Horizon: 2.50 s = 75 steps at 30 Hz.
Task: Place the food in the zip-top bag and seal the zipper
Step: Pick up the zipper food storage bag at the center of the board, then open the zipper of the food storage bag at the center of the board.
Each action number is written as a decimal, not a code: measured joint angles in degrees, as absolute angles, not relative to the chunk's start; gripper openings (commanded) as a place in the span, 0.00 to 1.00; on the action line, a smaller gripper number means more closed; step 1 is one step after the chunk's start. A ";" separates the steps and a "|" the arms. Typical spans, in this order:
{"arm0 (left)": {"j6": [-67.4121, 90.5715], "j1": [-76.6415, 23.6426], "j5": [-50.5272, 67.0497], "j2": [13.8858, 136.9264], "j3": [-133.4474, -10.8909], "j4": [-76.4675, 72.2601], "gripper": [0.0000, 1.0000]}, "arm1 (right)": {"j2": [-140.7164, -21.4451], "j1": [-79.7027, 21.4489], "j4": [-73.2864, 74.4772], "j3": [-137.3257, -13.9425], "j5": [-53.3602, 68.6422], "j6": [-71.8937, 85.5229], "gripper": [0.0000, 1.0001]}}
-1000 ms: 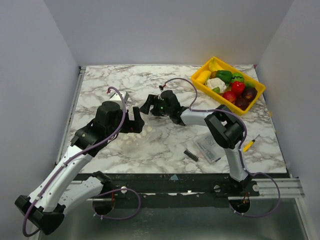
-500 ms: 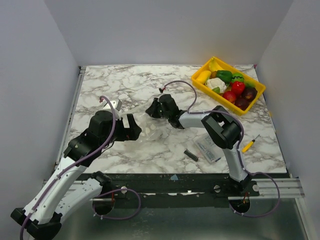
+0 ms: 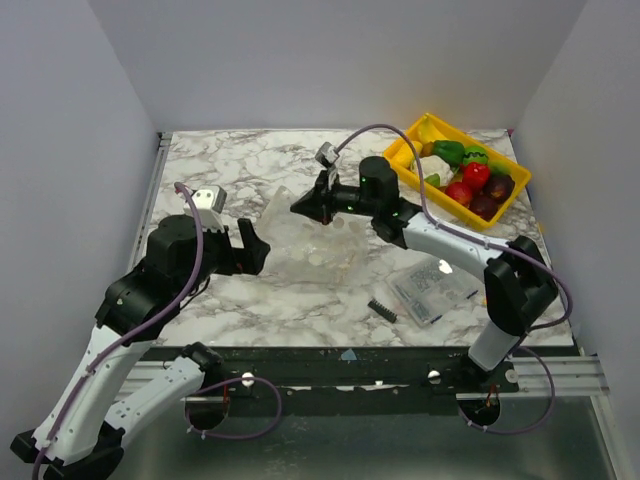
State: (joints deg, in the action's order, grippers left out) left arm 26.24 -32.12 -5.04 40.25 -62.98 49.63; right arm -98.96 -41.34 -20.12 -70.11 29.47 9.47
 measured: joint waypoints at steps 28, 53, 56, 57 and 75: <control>19.99 -20.95 24.34 54.11 -59.79 40.62 0.60 | -100.68 -28.53 -54.17 -63.79 76.49 46.15 0.01; 24.36 -27.24 30.85 55.46 -53.08 31.27 0.31 | -93.19 -31.42 -33.91 -64.34 62.00 35.48 0.01; 24.77 -27.24 31.68 52.73 -51.62 30.87 0.09 | -93.69 -31.42 -32.05 -64.34 61.93 34.81 0.01; 24.82 -27.24 31.77 52.18 -51.55 30.96 0.01 | -93.71 -31.42 -31.51 -64.34 61.87 34.59 0.01; 25.87 -27.33 -2.44 53.56 -68.62 47.99 0.00 | -92.58 -36.10 2.26 -71.99 14.48 37.04 1.00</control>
State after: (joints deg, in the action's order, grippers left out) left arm 25.87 -27.33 -2.44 53.56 -68.62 47.99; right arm -92.58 -36.10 2.26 -71.99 14.48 37.04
